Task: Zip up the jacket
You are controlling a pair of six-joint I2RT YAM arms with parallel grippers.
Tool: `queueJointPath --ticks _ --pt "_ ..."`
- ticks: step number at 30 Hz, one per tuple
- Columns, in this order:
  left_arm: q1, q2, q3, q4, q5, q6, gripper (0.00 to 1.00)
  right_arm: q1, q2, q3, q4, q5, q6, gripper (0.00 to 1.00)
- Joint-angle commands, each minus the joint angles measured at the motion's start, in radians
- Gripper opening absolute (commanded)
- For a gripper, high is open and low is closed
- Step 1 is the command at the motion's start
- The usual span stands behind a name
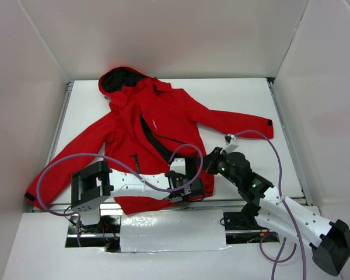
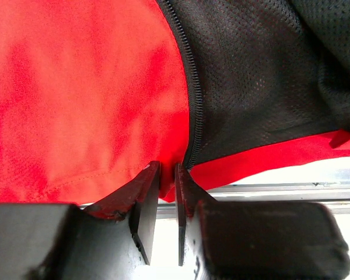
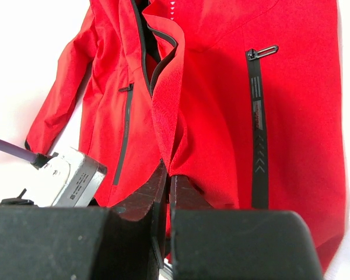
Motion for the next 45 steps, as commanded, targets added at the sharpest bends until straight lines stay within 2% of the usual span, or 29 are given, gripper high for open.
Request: queueJointPath --ticks 1,9,14,18,22,26,30,34,35,40,42,43,44,45 --pt "-0.006 -0.030 0.006 -0.015 -0.025 0.007 0.29 -0.008 -0.002 0.002 0.045 -0.005 -0.016 0.00" --pt "-0.008 -0.038 0.000 -0.004 -0.025 0.010 0.25 -0.008 -0.003 0.002 0.045 -0.005 -0.018 0.00" --pt "-0.008 -0.051 -0.024 0.025 -0.013 0.016 0.00 -0.008 0.006 0.001 0.052 -0.017 -0.018 0.00" --pt "0.002 -0.119 -0.104 0.129 0.001 0.046 0.00 -0.009 0.018 -0.004 0.086 -0.072 -0.024 0.00" --pt "0.014 -0.267 -0.223 0.307 -0.046 0.056 0.00 -0.008 0.035 -0.004 0.127 -0.161 -0.044 0.00" --pt "0.025 -0.528 -0.419 0.489 -0.156 0.034 0.00 -0.008 0.070 -0.004 0.179 -0.221 -0.022 0.00" --pt "0.032 -0.706 -0.567 0.684 -0.313 0.036 0.00 -0.005 0.107 -0.036 0.282 -0.287 0.036 0.00" --pt "0.038 -0.850 -0.697 0.937 -0.393 0.135 0.00 -0.003 0.127 -0.071 0.365 -0.319 0.111 0.00" --pt "0.038 -0.896 -0.749 1.058 -0.401 0.205 0.00 -0.001 0.129 -0.078 0.409 -0.330 0.119 0.00" --pt "0.044 -0.976 -0.897 1.325 -0.416 0.341 0.00 0.003 0.130 -0.159 0.599 -0.405 0.182 0.00" --pt "0.049 -0.987 -0.929 1.481 -0.372 0.462 0.00 0.003 0.142 -0.191 0.847 -0.578 0.136 0.00" --pt "0.051 -0.992 -0.934 1.491 -0.352 0.490 0.00 0.003 0.143 -0.202 0.917 -0.654 0.081 0.00" --pt "0.051 -1.004 -0.925 1.475 -0.350 0.501 0.00 0.011 0.140 -0.199 0.992 -0.801 0.043 0.00" --pt "0.052 -1.007 -0.914 1.440 -0.368 0.489 0.00 0.020 0.133 -0.187 0.956 -0.860 -0.022 0.00"
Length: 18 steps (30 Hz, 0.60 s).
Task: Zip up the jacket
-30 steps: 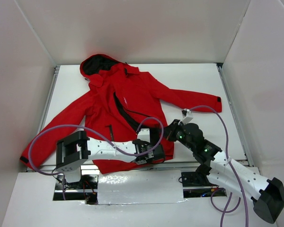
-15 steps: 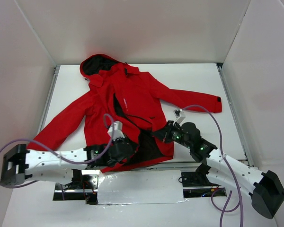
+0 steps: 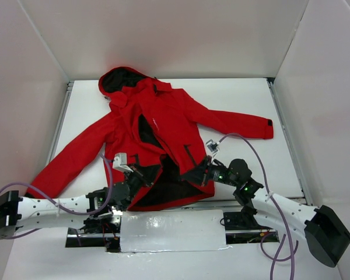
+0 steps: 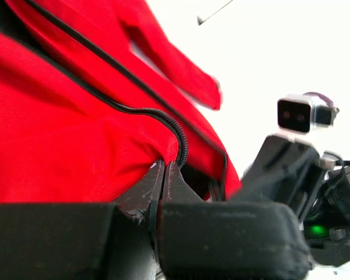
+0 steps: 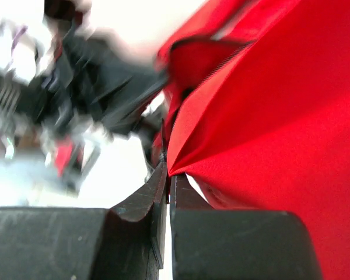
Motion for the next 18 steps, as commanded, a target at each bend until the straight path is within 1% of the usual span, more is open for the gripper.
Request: queueJointPath --ticks 1,2,3,4,5,6,7,8,9,10,11,12,13,14,15,16,17,18 --pt "0.006 -0.030 0.040 0.110 -0.039 0.103 0.00 0.025 -0.029 0.101 0.157 -0.308 -0.331 0.00" --pt "0.014 -0.032 0.052 0.054 -0.086 0.062 0.00 0.089 -0.026 0.160 -0.234 -0.221 -0.435 0.00" --pt "0.023 -0.030 0.066 0.002 -0.096 0.042 0.00 0.135 0.026 0.218 -0.382 0.130 -0.511 0.00" --pt "0.035 -0.027 0.088 -0.065 -0.095 0.033 0.00 0.169 0.066 0.313 -0.480 0.286 -0.580 0.00" --pt "0.059 -0.019 0.094 -0.078 -0.075 0.032 0.00 0.220 0.095 0.342 -0.571 0.424 -0.562 0.00" --pt "0.069 -0.015 0.097 -0.083 -0.069 0.032 0.00 0.237 0.111 0.361 -0.581 0.694 -0.498 0.00" --pt "0.081 -0.010 0.097 -0.075 -0.065 0.034 0.00 0.245 0.082 0.319 -0.457 0.695 -0.473 0.00" --pt "0.084 -0.012 0.095 -0.068 -0.061 0.043 0.00 0.257 0.041 0.271 -0.346 0.654 -0.488 0.00" --pt "0.087 -0.013 0.094 -0.059 -0.053 0.049 0.00 0.269 -0.043 0.132 -0.201 0.582 -0.520 0.00" --pt "0.098 -0.019 0.091 -0.045 -0.041 0.062 0.00 0.274 -0.059 0.085 -0.088 0.642 -0.510 0.00" --pt "0.103 -0.021 0.089 0.001 -0.020 0.104 0.00 0.280 -0.049 0.074 -0.017 0.752 -0.480 0.00" --pt "0.107 -0.021 0.088 0.029 0.028 0.127 0.00 0.275 0.026 0.158 -0.076 0.848 -0.440 0.00" --pt "0.113 -0.019 0.091 0.049 0.051 0.144 0.00 0.275 0.060 0.221 -0.152 0.888 -0.455 0.00" --pt "0.113 -0.018 0.092 0.063 0.059 0.161 0.00 0.274 0.071 0.255 -0.194 0.802 -0.487 0.00" --pt "0.113 -0.016 0.097 0.061 0.069 0.163 0.00 0.277 0.040 0.234 -0.134 0.683 -0.529 0.00" --pt "0.118 -0.016 0.102 0.058 0.079 0.167 0.00 0.275 0.020 0.202 -0.051 0.542 -0.509 0.00" --pt "0.118 -0.018 0.103 0.057 0.086 0.164 0.00 0.274 0.011 0.186 0.042 0.533 -0.472 0.00" --pt "0.118 -0.022 0.102 0.067 0.091 0.166 0.00 0.271 0.020 0.198 0.036 0.530 -0.431 0.00"
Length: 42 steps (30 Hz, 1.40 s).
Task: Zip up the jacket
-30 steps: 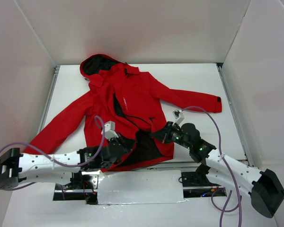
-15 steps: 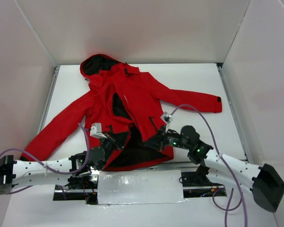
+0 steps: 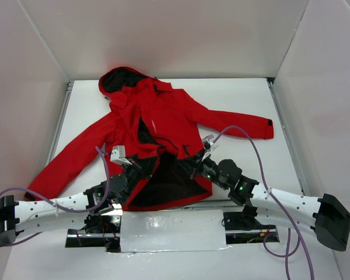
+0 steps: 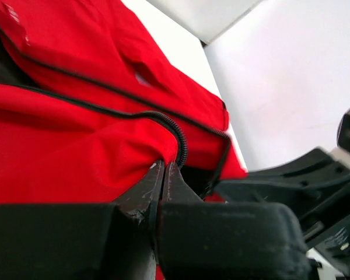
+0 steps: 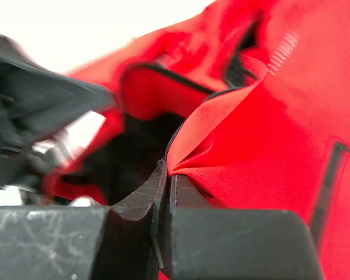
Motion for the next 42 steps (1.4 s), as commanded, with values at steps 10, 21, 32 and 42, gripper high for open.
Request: queueJointPath --ticks 10,21,32,42 --pt "0.007 -0.058 -0.042 0.257 0.143 0.080 0.00 0.000 0.063 -0.069 0.399 -0.215 0.356 0.00" --pt "0.007 -0.024 -0.061 0.275 0.243 0.019 0.00 -0.043 0.112 -0.071 0.490 -0.305 0.385 0.00" --pt "0.007 -0.032 -0.088 0.265 0.287 -0.006 0.00 -0.093 0.135 -0.086 0.544 -0.385 0.396 0.00" --pt "0.007 -0.046 -0.097 0.262 0.280 -0.016 0.00 -0.113 0.130 -0.096 0.544 -0.405 0.405 0.00"
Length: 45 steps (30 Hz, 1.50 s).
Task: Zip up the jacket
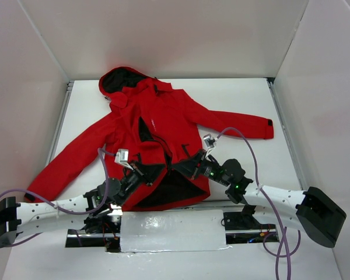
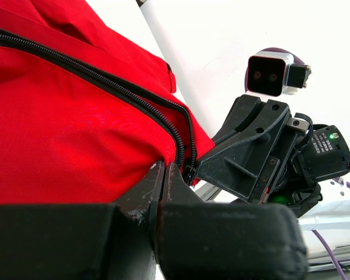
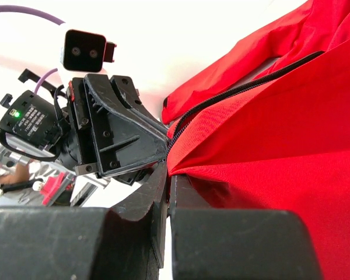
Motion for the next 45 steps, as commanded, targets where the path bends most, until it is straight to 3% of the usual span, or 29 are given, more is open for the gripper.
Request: queueJointPath --ticks 1,45 --pt "0.004 -0.019 -0.001 0.071 0.006 -0.021 0.00 -0.006 -0.002 0.001 0.090 -0.032 0.001 0.00" --pt "0.004 0.001 0.019 0.075 0.009 -0.024 0.00 -0.041 0.027 0.017 0.108 -0.093 0.014 0.00"
